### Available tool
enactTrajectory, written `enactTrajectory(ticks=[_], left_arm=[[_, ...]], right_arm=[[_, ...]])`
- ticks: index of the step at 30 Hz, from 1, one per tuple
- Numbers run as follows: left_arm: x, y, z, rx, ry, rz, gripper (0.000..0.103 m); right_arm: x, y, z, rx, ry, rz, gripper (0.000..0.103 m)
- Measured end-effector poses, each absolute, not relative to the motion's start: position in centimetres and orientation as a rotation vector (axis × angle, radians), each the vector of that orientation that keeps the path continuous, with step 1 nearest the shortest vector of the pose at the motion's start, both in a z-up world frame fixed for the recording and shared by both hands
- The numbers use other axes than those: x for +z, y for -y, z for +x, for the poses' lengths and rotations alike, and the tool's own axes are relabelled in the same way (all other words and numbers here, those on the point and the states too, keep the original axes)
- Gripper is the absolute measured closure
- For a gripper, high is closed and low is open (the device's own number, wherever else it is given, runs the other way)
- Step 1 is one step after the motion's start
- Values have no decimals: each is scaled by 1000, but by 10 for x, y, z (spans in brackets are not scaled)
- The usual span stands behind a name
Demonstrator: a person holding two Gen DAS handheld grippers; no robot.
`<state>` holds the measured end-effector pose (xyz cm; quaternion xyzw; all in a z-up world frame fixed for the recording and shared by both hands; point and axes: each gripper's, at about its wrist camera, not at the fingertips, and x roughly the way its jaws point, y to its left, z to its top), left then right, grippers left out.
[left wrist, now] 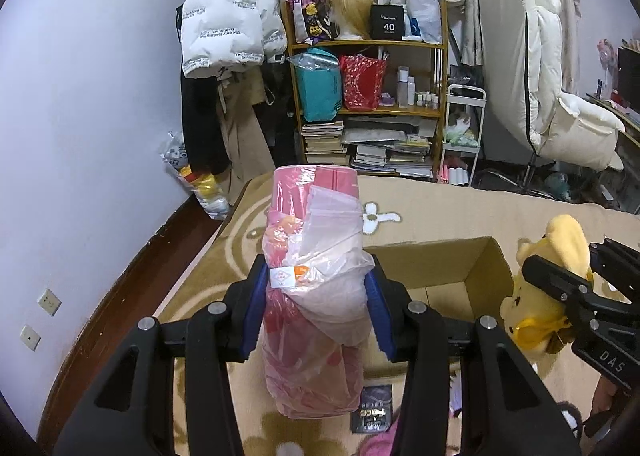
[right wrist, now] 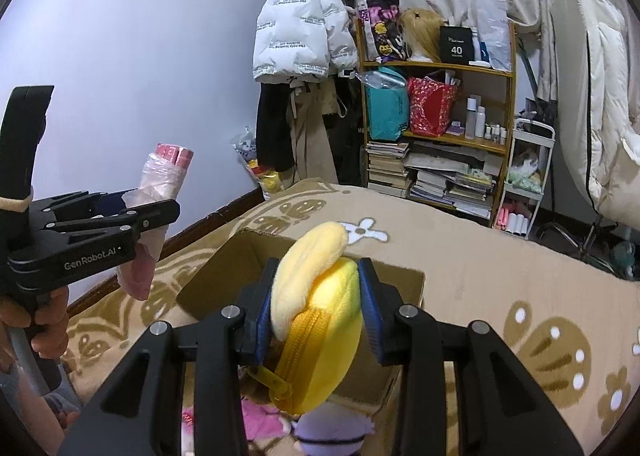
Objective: Organize soft objects
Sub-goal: 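Carry pink package and yellow pouch into the box and open both tools, then withdraw both tools from the box toward the remaining items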
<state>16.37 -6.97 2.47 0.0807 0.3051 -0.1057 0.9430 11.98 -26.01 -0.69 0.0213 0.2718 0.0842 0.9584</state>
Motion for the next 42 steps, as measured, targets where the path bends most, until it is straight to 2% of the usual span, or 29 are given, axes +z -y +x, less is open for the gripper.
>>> enactTrajectory(ticks=[12,19,21,25,28,32,38,42], left_arm=[[-27,78,199,-246,-746,129,59],[-41,85,208,-255,-776,126,56],[-44,83,209,-251,-787,118,49],[-45,82,209,-232,-781,131,45],[-43,81,207,-226,-786,123,25],[-36,74,197,-201,-773,113,13],[-20,59,178,-180,-755,110,3],[-8,45,158,-165,-746,74,2]], right_arm=[[-47,271,147,202,-634,93,63],[-62,274,157,219,-683,126,58],[-63,275,156,218,-685,134,53],[-62,277,159,200,-695,137,42],[-60,282,158,188,-699,150,24],[-50,286,152,176,-695,164,7],[-30,288,133,149,-672,184,1],[-16,285,116,138,-664,186,0]])
